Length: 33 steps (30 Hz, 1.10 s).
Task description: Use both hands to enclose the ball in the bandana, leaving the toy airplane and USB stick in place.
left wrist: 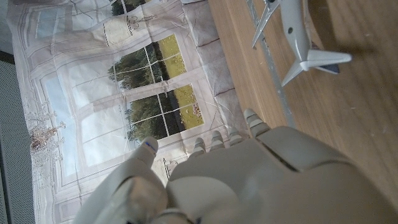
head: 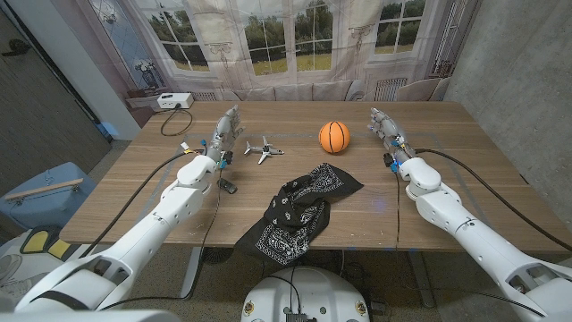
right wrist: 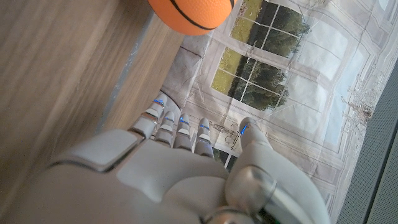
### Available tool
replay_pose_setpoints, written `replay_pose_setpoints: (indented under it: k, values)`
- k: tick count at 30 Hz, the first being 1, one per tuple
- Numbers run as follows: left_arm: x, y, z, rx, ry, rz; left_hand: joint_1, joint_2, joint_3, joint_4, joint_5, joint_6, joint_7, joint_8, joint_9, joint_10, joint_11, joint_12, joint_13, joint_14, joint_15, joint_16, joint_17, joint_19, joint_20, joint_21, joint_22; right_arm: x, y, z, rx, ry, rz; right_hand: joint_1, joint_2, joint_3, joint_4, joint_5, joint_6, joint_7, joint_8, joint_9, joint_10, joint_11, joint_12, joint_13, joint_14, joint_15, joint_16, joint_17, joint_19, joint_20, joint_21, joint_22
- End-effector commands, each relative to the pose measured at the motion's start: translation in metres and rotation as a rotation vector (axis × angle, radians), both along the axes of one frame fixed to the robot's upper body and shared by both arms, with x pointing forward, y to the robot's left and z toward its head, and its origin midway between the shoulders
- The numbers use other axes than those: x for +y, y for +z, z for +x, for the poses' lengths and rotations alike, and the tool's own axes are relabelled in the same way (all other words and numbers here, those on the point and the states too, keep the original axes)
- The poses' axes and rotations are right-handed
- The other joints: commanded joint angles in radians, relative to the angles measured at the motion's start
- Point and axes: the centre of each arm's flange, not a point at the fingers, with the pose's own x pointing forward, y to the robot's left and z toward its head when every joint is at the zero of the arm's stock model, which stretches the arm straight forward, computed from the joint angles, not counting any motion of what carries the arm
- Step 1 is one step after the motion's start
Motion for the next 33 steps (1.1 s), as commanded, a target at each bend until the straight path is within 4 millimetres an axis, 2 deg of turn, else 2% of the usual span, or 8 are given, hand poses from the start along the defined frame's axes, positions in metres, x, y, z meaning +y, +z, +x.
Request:
replay_pose_setpoints:
  k: [1,12,20,33]
  values:
    - [-0.007,0.007,0.002,0.020,0.019,0.014,-0.004,0.005,0.003,0.000,0.005,0.008,-0.009,0.012,0.003,0.007,0.007,0.008,0.004,-0.005,0.021,0.010,0.004,0.000,0.018,0.005,0.004,-0.010,0.002,-0.024,-0.024,-0.147,-0.167,0.014,0.001,0.002,-0.006,0.007,0.008,0.001,0.005,0.003,0.016,-0.001,0.008,0.004,0.008,0.002,0.004,-0.001,0.010,0.000,0.007,0.002]
    - [-0.016,0.009,-0.008,0.016,0.036,0.003,-0.009,0.002,0.000,0.002,0.004,0.028,-0.004,0.017,0.004,0.033,0.018,0.016,0.005,0.019,0.035,0.016,0.005,0.006,0.022,0.009,0.006,-0.014,-0.001,-0.047,-0.017,-0.241,-0.358,0.032,0.008,0.010,-0.015,0.007,0.013,-0.003,0.006,0.003,0.025,-0.005,0.009,0.005,0.022,-0.007,0.008,-0.002,0.014,-0.002,0.008,0.002]
    - [-0.027,0.011,-0.013,0.021,0.033,0.009,-0.011,-0.002,-0.003,0.003,0.004,0.046,-0.004,0.020,0.005,0.049,0.021,0.021,0.006,0.035,0.038,0.017,0.006,0.014,0.022,0.012,0.007,-0.015,-0.005,-0.056,-0.010,-0.270,-0.457,0.040,0.012,0.015,-0.019,0.006,0.012,-0.005,0.005,0.003,0.025,-0.008,0.008,0.005,0.025,-0.008,0.008,-0.002,0.015,-0.002,0.008,0.002]
    - [-0.044,0.011,-0.018,0.010,0.022,0.013,-0.012,-0.004,-0.005,0.003,0.004,0.052,-0.002,0.019,0.005,0.055,0.020,0.021,0.007,0.043,0.044,0.017,0.007,0.014,0.024,0.013,0.007,-0.014,-0.011,-0.076,0.025,-0.354,-0.618,0.080,0.036,0.039,-0.032,0.005,0.018,-0.009,0.006,0.004,0.035,-0.019,0.008,0.005,0.030,-0.026,0.007,-0.003,0.016,-0.015,0.007,0.002]
